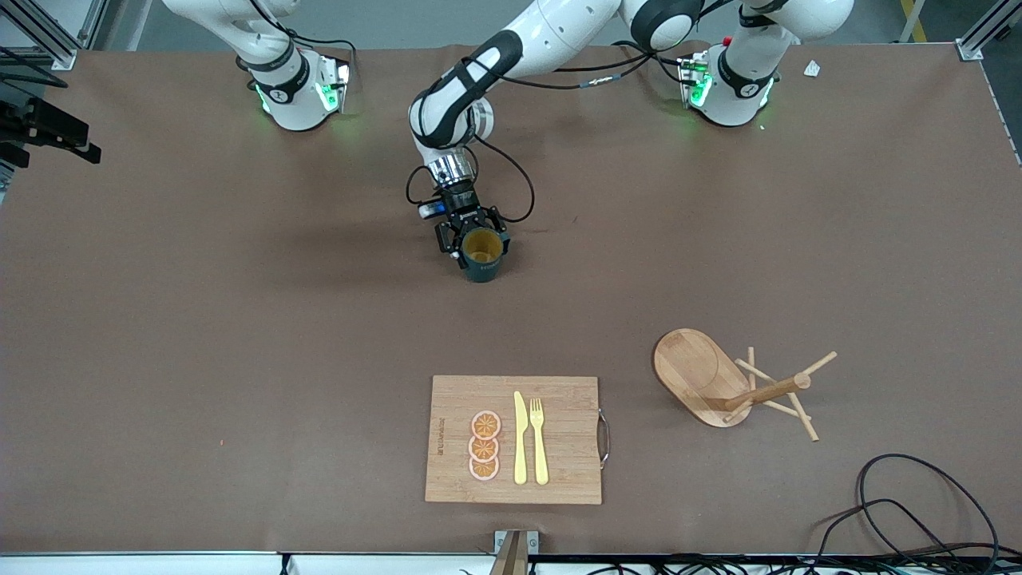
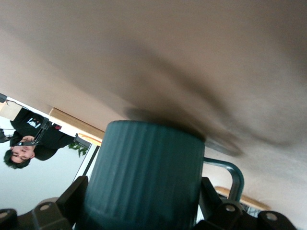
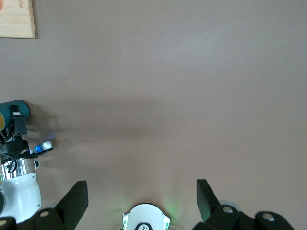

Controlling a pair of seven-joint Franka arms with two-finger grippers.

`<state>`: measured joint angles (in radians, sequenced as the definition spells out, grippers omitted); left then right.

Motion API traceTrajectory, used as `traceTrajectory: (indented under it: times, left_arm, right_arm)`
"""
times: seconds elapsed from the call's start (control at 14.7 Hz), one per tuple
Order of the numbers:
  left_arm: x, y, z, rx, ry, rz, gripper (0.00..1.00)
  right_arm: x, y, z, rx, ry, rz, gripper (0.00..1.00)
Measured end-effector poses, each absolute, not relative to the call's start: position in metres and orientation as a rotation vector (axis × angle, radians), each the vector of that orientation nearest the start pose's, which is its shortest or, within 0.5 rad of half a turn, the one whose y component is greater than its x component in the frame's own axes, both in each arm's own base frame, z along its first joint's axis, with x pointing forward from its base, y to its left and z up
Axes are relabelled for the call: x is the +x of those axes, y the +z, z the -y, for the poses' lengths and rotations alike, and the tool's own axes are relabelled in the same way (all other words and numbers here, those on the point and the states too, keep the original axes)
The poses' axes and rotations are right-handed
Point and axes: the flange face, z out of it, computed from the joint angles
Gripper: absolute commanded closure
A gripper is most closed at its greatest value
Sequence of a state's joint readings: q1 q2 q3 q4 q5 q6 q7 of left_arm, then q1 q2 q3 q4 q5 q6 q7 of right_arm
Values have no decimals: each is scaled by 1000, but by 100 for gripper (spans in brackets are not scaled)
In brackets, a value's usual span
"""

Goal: Transfer cup from left to right arm and place
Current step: 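Lower the teal mug upright onto the table and open the left gripper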

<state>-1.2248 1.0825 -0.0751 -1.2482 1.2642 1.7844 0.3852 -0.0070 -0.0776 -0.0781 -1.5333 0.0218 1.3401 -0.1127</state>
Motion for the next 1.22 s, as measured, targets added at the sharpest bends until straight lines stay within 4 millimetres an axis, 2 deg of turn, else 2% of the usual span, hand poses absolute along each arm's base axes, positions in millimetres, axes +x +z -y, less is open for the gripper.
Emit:
traceTrajectory:
  times: [0.48, 0.95, 1.22]
  left_arm:
    - [282, 126, 676, -1012, -145, -1894, 0]
    - [283, 127, 684, -926, -166, -1998, 0]
    - [292, 127, 688, -990, -255, -2054, 0]
  right_arm:
    - [503, 664, 44, -3096, 175, 63, 0]
    - [502, 663, 52, -3093, 177, 74, 0]
    - [502, 663, 52, -3093, 177, 75, 0]
